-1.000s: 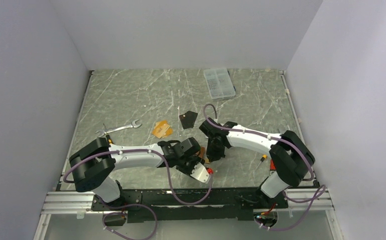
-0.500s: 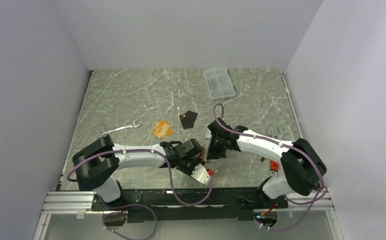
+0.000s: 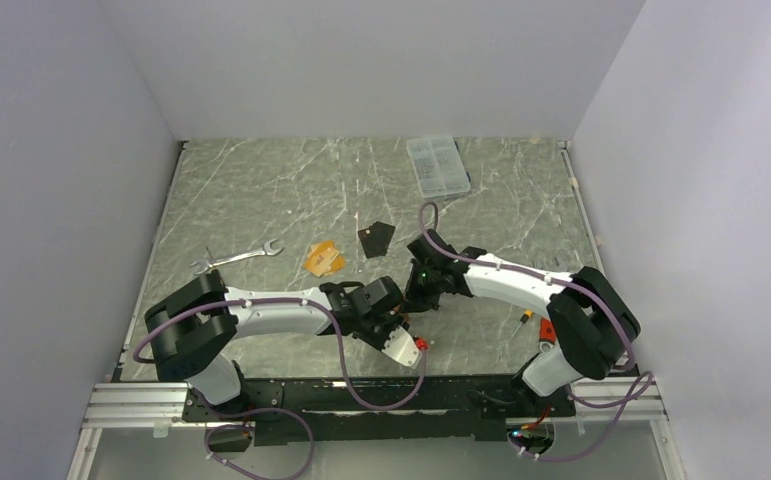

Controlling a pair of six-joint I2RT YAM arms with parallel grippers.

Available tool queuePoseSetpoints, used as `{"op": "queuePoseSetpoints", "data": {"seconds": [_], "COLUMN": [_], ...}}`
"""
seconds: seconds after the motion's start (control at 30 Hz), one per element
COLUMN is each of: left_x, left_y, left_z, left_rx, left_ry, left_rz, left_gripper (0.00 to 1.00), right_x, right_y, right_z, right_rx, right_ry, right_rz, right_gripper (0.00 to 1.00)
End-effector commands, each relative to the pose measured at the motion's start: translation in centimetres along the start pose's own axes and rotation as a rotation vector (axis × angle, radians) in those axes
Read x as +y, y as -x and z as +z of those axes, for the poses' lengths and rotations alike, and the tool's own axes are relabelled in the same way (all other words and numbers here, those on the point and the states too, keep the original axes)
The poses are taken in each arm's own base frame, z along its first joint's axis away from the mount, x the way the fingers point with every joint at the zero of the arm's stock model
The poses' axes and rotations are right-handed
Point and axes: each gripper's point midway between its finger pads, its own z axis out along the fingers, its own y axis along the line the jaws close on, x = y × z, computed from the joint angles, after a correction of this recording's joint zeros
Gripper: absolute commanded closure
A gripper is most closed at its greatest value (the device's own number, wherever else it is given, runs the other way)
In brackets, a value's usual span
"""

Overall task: Put the credit cards into the card holder
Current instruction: Close the card holder at the center of the board.

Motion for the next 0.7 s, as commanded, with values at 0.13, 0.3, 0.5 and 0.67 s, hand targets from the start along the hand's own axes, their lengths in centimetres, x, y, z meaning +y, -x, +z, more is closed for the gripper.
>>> {"op": "queuePoseSetpoints", "data": {"seconds": [0.13,0.3,0.5,0.67], "left_x": [0.3,2.6,3.0,3.3], "left_y": [1.1,-0.2,-4.8,-6.9], "left_z": [-1.5,-4.4,-4.6,-3.0], "left_rx": [-0.044,-0.058,0.008,0.048], "left_ry": [-0.036,0.032,0.065,0.186], "left_rz": [-0.073,-0.101,-0.08,0.01], "left_gripper": [0.61,0.53,0.54,0.59], "right_x": [2.1,1.5,1.3,1.3], "right_y": [1.3,1.4,1.3,1.3], "right_z": [0.6,1.3,1.5,1.6], "right_rx": [-0.016,-0.011,-0.005,0.002], "right_ry": [0.028,-0.01,-0.017,-0.017], "right_rz": [0.0,-0.01,-0.015,-0.016], "right_gripper": [1.0,1.0,1.0,1.0]}}
